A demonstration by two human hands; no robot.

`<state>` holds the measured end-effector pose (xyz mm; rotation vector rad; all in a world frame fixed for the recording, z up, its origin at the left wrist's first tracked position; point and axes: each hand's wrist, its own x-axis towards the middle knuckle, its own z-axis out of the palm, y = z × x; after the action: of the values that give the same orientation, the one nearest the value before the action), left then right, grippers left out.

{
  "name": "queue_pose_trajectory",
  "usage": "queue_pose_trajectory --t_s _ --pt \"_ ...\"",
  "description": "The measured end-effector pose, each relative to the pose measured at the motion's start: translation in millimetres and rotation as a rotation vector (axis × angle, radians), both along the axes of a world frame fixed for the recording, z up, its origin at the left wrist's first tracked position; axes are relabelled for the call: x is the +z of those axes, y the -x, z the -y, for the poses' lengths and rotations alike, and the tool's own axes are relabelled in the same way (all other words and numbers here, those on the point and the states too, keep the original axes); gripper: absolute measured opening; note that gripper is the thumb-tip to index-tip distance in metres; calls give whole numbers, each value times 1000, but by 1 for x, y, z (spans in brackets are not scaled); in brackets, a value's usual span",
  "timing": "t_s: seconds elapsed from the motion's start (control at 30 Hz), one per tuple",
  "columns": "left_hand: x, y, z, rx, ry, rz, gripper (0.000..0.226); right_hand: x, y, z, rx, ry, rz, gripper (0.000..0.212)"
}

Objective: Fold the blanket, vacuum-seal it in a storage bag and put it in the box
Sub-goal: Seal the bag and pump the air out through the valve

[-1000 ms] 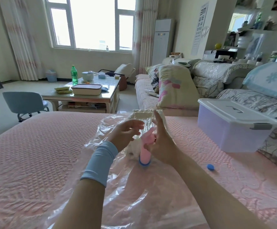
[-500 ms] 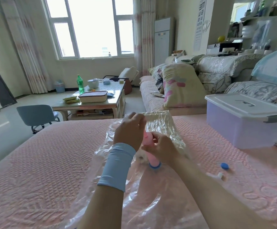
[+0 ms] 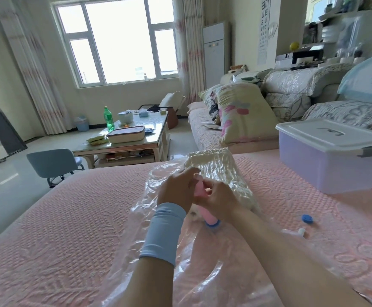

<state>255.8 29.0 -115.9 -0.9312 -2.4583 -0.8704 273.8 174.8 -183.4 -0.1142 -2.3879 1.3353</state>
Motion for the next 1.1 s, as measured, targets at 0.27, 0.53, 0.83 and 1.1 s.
queue_pose_trajectory --t_s 0.27,0.53,0.83,1.1 --pt "41 7 20 76 -486 -457 25 -1 2 -1 27 -25 50 61" --pt "1 5 1 21 -8 -45 15 -1 2 0 -29 -43 23 45" --pt "51 5 28 151 -558 -423 24 -3 3 2 27 -50 63 60" --pt "2 4 0 47 -69 5 16 -4 3 2 -38 -77 20 51"
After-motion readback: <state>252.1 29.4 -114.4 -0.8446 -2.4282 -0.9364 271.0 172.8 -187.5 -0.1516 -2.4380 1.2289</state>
